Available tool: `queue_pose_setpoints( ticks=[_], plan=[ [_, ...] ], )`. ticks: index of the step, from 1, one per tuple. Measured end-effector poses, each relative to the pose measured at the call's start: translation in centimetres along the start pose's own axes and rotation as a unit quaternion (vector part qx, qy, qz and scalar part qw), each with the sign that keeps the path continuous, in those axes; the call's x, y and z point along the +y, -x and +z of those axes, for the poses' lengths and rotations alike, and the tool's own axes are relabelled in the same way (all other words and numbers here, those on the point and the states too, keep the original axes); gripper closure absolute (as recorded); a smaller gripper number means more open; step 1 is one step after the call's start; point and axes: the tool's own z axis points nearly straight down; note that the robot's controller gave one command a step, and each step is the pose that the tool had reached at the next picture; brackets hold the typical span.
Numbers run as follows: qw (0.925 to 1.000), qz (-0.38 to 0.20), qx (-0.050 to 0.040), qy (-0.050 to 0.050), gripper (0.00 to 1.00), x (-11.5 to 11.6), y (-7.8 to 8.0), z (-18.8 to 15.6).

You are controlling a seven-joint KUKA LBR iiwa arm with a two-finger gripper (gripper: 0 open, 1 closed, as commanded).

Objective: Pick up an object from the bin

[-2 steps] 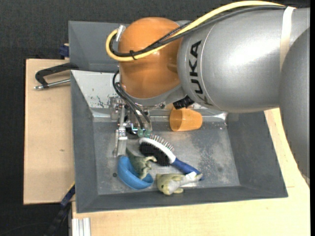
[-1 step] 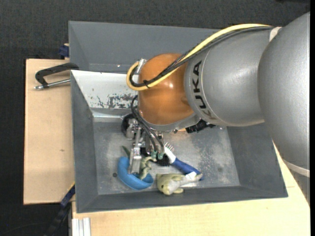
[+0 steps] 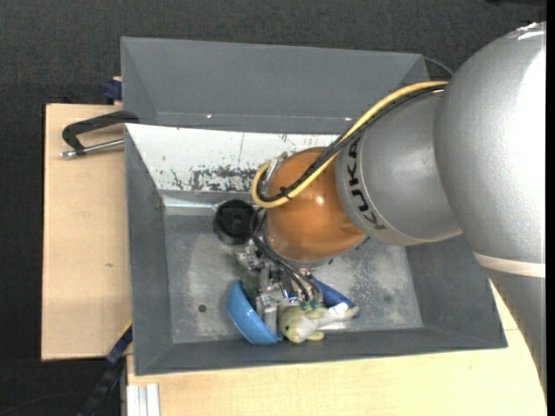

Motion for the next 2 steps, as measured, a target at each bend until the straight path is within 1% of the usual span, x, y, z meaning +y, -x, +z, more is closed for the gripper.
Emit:
queue_pose_setpoints(
  ticks=[1,2],
  plan=[
    [0.9892,-0.147,-0.0054,0.0,0.0,5.58,1.48,0.09],
    [0.9893,-0.146,-0.0027,0.001,1.0,5.53,1.36,0.23]
  ],
)
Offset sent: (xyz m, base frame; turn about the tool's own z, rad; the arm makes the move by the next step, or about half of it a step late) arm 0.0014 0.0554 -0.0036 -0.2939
